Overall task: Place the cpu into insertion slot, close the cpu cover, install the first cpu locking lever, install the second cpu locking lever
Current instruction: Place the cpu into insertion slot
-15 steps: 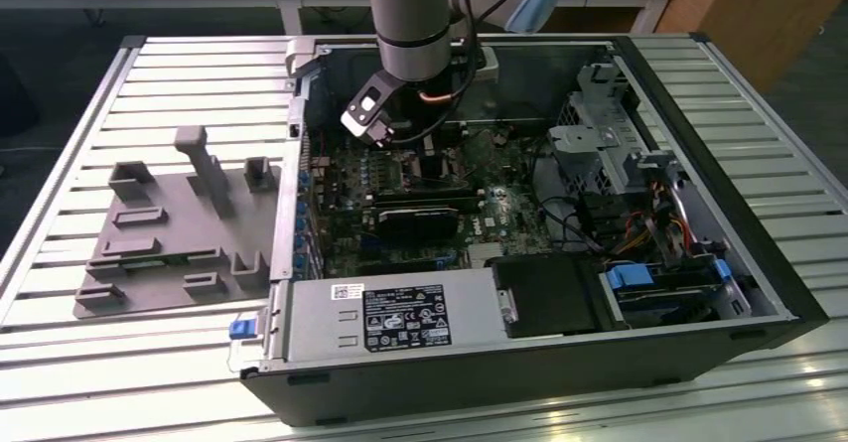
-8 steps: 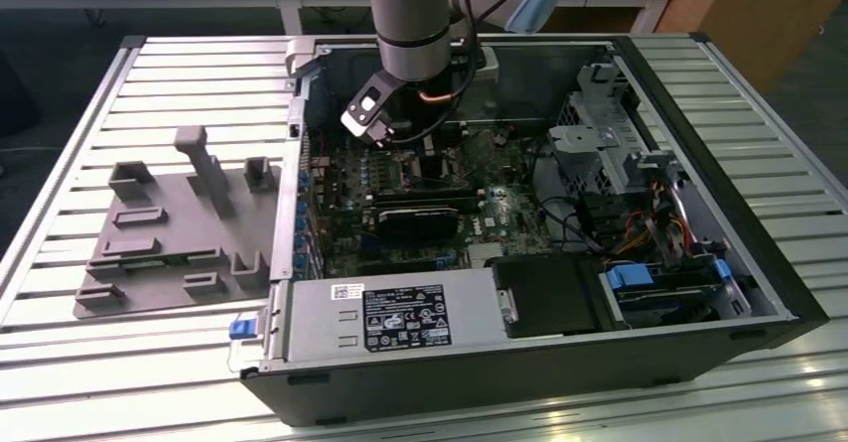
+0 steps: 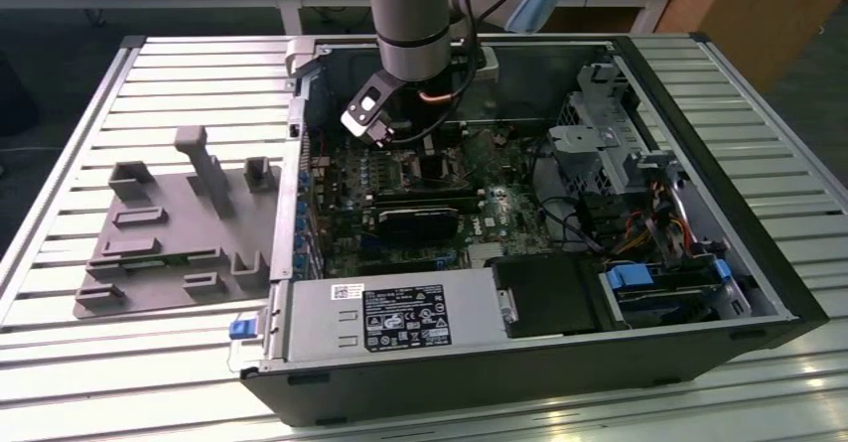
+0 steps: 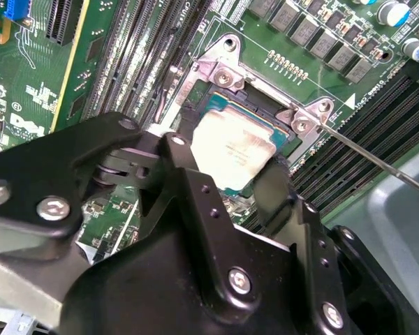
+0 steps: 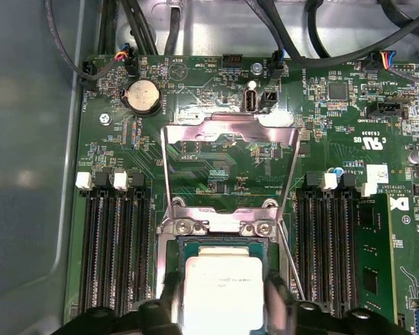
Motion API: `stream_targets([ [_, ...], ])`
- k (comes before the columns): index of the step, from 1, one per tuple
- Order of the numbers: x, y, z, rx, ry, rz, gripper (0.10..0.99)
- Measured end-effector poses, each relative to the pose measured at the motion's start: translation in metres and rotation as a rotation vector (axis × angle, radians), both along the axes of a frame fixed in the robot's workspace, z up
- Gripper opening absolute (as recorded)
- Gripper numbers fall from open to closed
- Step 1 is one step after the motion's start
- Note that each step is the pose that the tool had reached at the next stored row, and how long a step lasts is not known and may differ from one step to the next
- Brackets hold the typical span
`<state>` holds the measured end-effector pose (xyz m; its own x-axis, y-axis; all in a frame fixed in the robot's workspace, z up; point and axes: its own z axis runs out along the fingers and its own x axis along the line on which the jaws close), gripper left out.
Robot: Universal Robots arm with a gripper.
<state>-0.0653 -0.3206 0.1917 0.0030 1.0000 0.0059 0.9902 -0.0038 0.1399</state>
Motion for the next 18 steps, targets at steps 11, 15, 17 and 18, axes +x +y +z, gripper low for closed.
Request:
stream_targets([
  [11, 0.0, 0.0, 0.0055, 0.0, 0.0001, 0.0, 0.612],
  [15, 0.0, 0.0, 0.0094, 0.0, 0.0001, 0.0, 0.612],
  [17, 0.0, 0.0, 0.0094, 0.0, -0.0001, 0.0, 0.612],
  [18, 0.0, 0.0, 0.0094, 0.0, -0.0001, 0.0, 0.612],
])
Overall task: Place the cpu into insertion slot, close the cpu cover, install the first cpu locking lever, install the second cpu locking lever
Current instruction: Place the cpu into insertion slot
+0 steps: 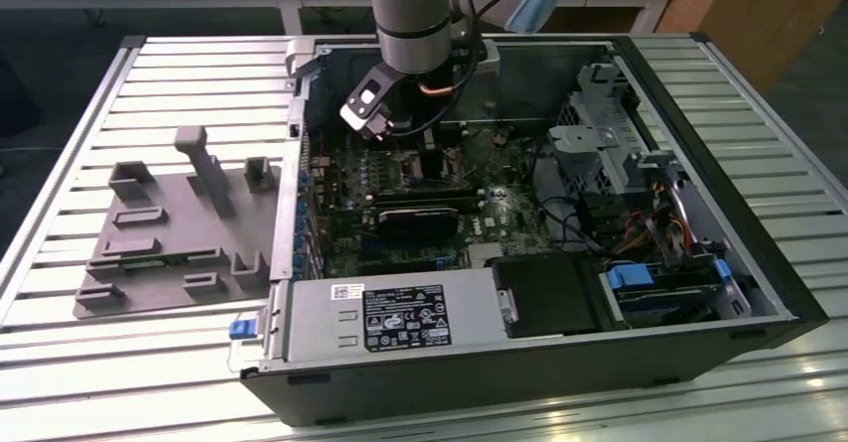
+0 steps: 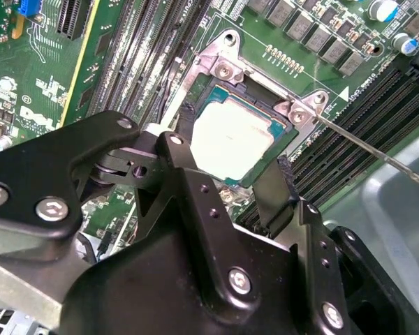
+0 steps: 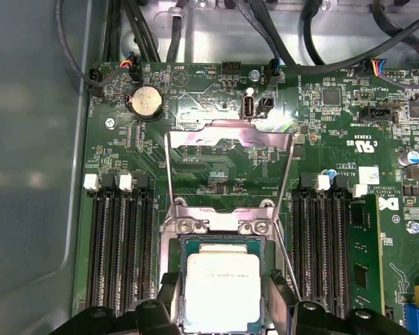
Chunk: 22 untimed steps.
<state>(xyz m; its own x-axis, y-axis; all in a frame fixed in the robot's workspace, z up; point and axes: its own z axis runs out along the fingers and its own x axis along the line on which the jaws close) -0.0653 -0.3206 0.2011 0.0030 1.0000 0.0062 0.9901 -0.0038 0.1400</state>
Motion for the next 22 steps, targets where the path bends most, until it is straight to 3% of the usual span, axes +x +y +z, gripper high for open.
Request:
stream_targets([
  [5, 0.0, 0.0, 0.0001, 0.0, 0.0001, 0.0, 0.6],
  [7, 0.0, 0.0, 0.0001, 0.0, 0.0001, 0.0, 0.471],
  [8, 0.0, 0.0, 0.0001, 0.0, 0.0001, 0.0, 0.471],
  [10, 0.0, 0.0, 0.0001, 0.0, 0.0002, 0.0, 0.357],
  [12, 0.0, 0.0, 0.0001, 0.0, 0.0002, 0.0, 0.357],
  [17, 0.0, 0.0, 0.0001, 0.0, 0.0002, 0.0, 0.125],
  [22, 0.0, 0.0, 0.0001, 0.0, 0.0001, 0.0, 0.102],
])
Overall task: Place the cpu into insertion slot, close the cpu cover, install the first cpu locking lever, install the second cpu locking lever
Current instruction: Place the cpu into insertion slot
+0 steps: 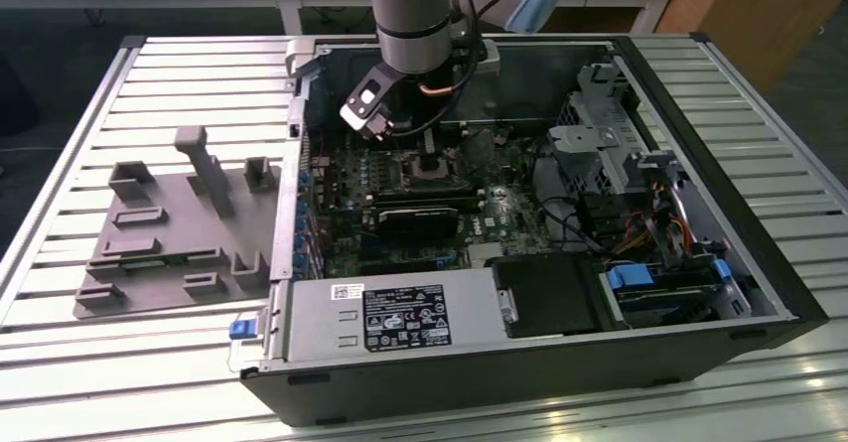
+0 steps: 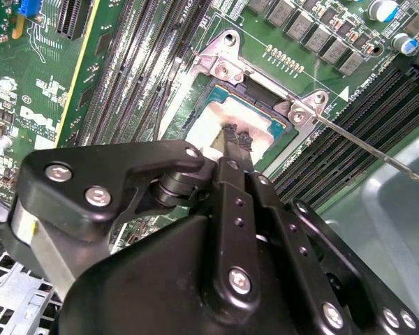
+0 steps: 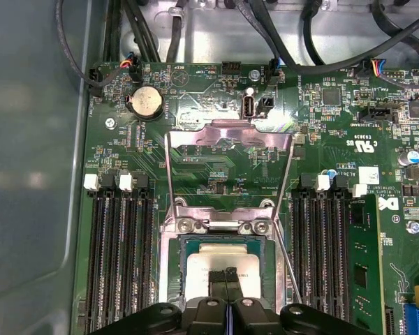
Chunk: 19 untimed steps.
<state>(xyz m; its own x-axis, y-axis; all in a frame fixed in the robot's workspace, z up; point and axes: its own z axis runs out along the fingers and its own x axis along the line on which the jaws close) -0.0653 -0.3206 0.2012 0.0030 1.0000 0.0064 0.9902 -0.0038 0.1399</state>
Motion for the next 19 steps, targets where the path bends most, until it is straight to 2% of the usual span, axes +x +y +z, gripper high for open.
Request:
stream_targets([
  [2, 0.0, -0.0002, 0.0002, 0.01, 0.0002, 0.0, 0.102],
  [6, 0.0, -0.0002, 0.0035, 0.011, 0.0001, 0.0, 0.102],
  [13, 0.0, -0.0002, 0.0152, 0.01, 0.0001, -0.001, 0.102],
  [19, 0.0, -0.0002, 0.0154, 0.011, 0.0, -0.001, 0.102],
])
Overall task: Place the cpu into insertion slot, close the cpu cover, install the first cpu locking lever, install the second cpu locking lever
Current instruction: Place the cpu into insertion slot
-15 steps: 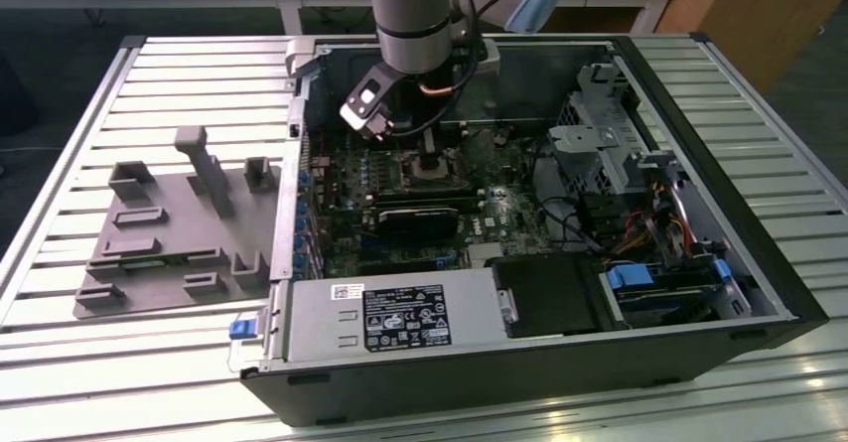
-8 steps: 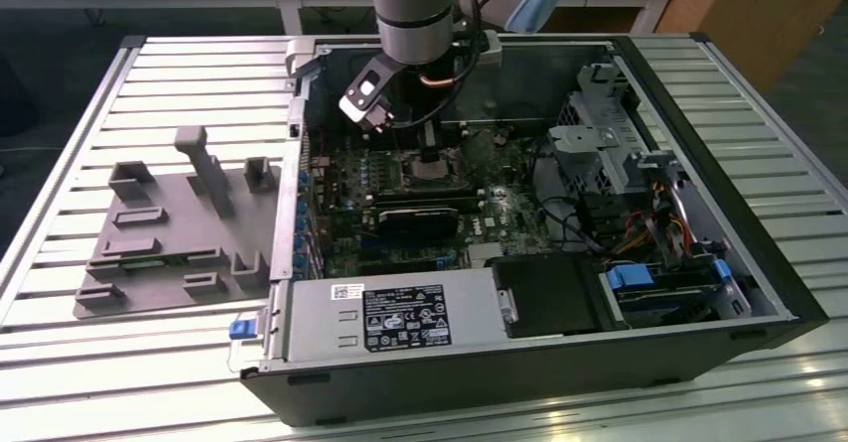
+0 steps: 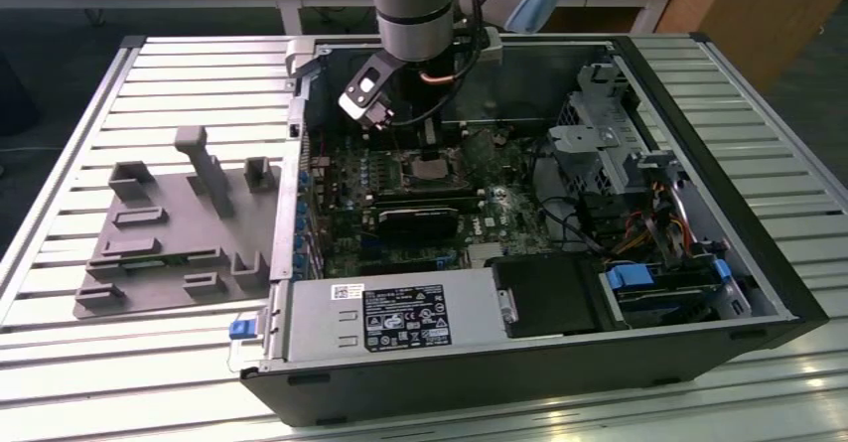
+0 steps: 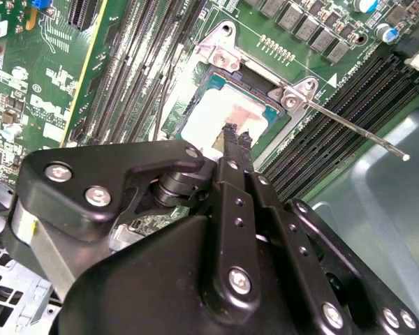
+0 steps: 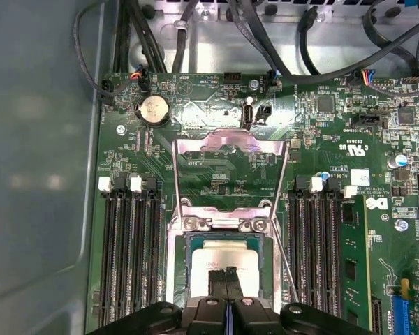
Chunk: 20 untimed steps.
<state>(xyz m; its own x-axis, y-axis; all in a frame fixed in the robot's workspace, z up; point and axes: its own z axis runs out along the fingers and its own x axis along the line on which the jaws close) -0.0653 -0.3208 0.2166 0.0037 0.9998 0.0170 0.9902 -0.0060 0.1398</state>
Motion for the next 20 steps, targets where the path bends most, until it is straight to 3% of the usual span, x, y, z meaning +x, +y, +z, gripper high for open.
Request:
stream_targets([
  [1, 0.0, 0.0, 0.0, 0.0, 0.0007, 0.0, 0.102],
  [6, 0.0037, 0.0, -0.0004, -0.005, 0.0243, 0.0, 0.102],
  [11, 0.0087, 0.0, -0.0012, -0.017, 0.0529, -0.002, 0.102],
  [14, 0.0117, -0.0001, -0.0016, -0.025, 0.0733, -0.003, 0.102],
  [20, 0.0121, -0.0001, -0.002, -0.026, 0.0741, -0.013, 0.102],
])
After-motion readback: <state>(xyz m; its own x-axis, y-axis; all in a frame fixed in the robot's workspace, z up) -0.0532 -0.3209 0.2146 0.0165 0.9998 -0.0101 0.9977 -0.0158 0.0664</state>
